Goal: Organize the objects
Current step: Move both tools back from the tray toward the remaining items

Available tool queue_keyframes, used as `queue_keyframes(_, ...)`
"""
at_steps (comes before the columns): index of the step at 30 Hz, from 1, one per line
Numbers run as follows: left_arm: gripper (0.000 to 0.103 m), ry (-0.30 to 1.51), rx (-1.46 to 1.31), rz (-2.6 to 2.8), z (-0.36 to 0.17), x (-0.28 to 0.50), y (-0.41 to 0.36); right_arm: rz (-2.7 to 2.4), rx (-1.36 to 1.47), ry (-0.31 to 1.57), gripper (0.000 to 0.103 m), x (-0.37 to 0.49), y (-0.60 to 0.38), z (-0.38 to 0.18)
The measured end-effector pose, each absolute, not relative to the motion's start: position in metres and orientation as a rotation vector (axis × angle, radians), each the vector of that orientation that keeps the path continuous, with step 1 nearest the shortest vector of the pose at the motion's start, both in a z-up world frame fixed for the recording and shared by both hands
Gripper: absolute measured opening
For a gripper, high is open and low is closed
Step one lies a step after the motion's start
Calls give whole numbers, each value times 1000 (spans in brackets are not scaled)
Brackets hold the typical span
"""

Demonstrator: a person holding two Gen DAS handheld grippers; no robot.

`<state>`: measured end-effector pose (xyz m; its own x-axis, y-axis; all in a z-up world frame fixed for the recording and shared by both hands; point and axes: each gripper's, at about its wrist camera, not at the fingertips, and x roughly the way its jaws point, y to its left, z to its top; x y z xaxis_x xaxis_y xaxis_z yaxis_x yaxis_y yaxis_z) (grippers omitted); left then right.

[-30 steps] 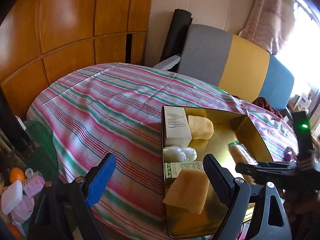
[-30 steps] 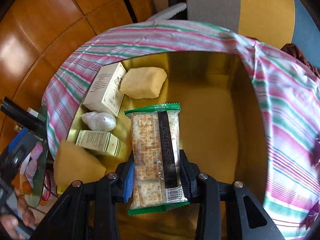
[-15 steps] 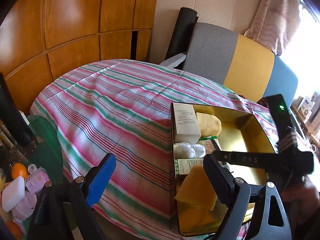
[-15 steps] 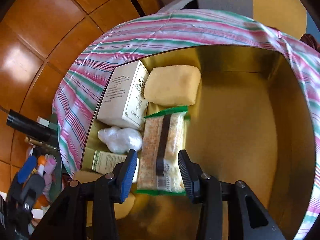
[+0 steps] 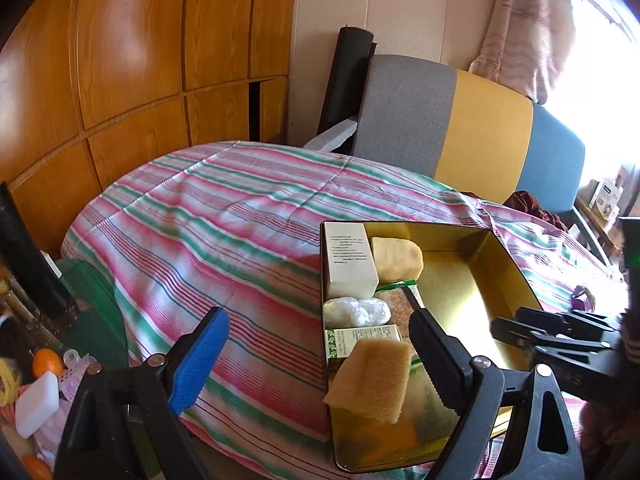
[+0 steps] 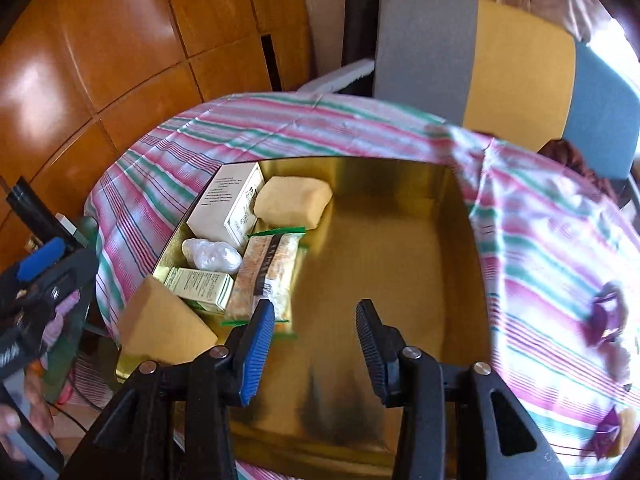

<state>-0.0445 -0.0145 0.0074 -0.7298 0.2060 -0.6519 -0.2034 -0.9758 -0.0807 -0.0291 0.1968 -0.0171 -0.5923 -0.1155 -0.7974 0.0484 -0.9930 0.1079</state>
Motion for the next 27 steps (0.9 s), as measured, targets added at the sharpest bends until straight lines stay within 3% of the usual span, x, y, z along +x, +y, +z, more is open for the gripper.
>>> queue_keyframes(8, 92, 56, -999, 2711, 16, -39, 3, -2794, 1313, 4, 43, 5, 214, -3)
queue_keyframes(27, 93, 191, -930, 2597, 24, -25, 63, -3111, 1392, -58, 43, 71, 361, 10)
